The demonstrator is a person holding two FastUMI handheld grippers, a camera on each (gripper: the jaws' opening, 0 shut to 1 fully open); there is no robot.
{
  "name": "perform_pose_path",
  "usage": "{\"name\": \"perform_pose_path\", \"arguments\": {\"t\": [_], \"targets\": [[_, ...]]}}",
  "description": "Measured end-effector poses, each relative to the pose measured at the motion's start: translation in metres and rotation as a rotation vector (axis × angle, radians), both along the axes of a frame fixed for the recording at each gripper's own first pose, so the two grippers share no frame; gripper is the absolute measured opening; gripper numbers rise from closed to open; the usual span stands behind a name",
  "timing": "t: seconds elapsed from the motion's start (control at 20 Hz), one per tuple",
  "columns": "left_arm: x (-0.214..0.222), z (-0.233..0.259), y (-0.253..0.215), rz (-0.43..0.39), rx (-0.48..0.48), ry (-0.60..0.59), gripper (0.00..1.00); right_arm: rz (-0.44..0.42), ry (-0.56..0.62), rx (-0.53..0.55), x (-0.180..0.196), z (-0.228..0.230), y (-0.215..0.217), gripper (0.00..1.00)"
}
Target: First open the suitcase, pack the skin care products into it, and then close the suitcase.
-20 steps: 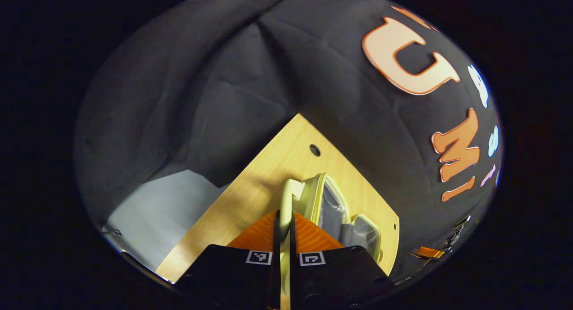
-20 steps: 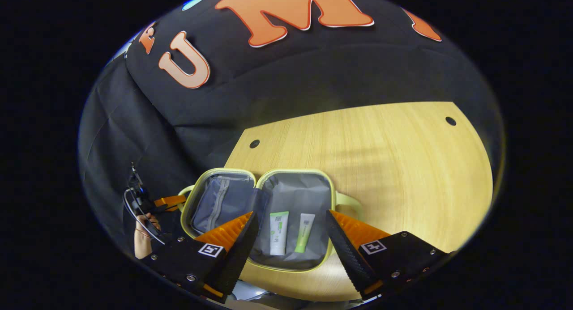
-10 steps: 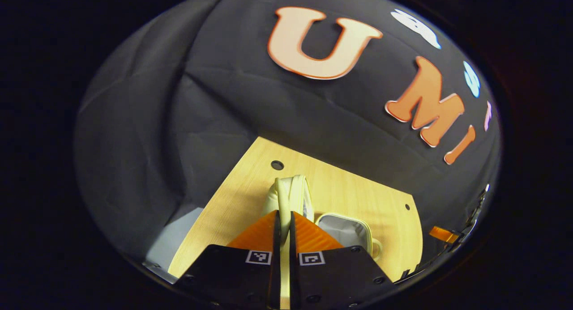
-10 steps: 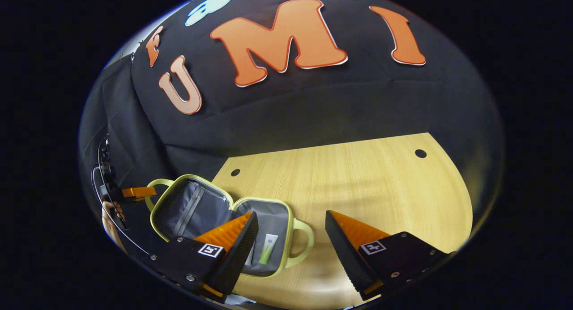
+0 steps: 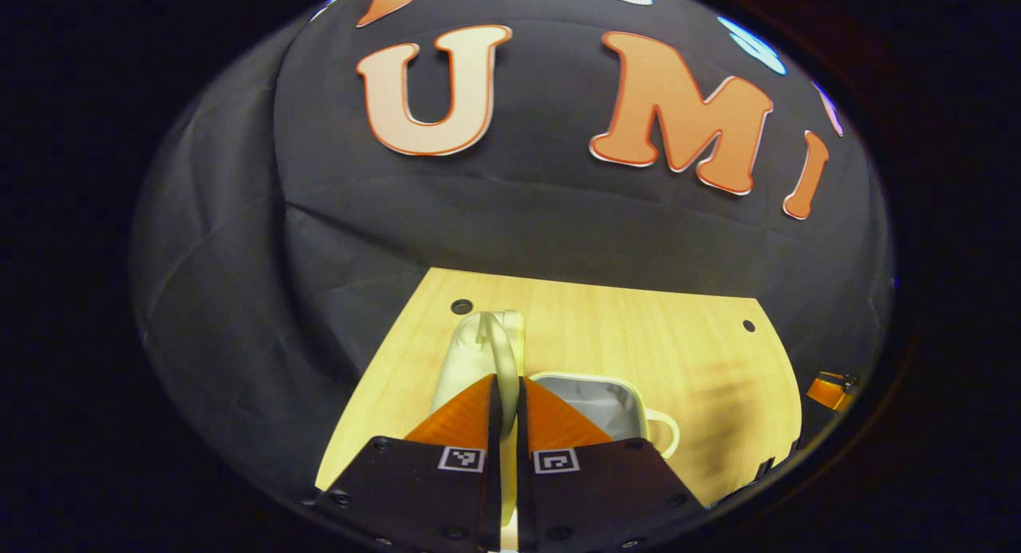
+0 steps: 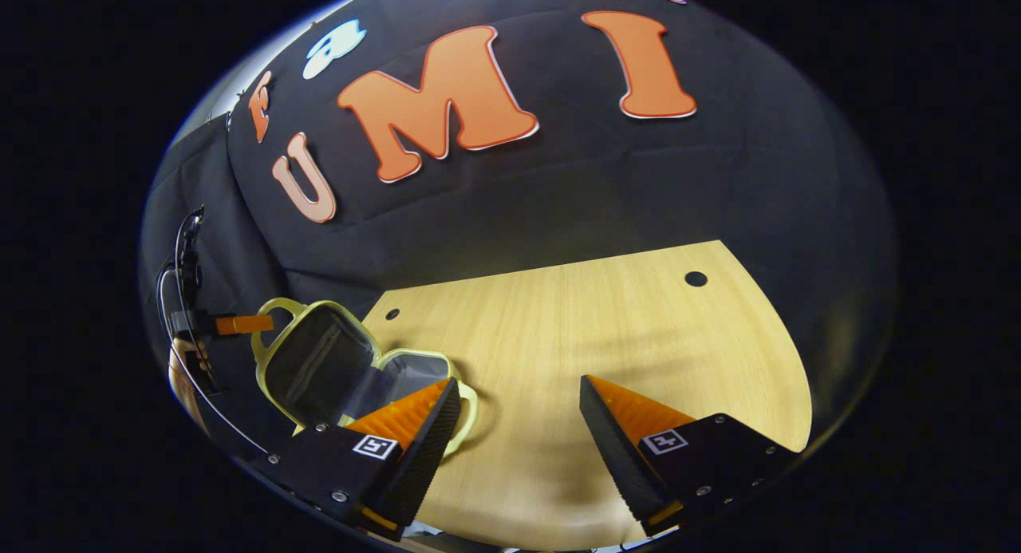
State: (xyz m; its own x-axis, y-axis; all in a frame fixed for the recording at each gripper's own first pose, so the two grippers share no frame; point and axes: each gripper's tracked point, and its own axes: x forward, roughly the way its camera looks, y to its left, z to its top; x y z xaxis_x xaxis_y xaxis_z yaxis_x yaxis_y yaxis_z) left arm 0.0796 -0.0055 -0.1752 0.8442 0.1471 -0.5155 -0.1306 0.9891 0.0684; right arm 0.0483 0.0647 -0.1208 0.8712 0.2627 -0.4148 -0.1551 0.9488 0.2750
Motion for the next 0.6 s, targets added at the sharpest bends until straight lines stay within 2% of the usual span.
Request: {"name": "perform_pose_path", "arguments": {"t": [0.25, 0.4, 0.6], "targets": [[0.007, -0.026, -0.069, -0.052, 0.078, 0.027, 0.08, -0.066, -0.021, -0.031, -0.014, -0.007, -0.065, 0.95], [0.013, -0.055, -0.118, -0.125, 0.05, 0.047, 0.08, -0.102, -0.036, -0.107, -0.021, -0.009, -0.098, 0.96], [0.014, -0.123, -0.191, -0.247, 0.005, 0.128, 0.08, -0.114, -0.027, -0.111, -0.033, -0.01, -0.117, 0.96]]}}
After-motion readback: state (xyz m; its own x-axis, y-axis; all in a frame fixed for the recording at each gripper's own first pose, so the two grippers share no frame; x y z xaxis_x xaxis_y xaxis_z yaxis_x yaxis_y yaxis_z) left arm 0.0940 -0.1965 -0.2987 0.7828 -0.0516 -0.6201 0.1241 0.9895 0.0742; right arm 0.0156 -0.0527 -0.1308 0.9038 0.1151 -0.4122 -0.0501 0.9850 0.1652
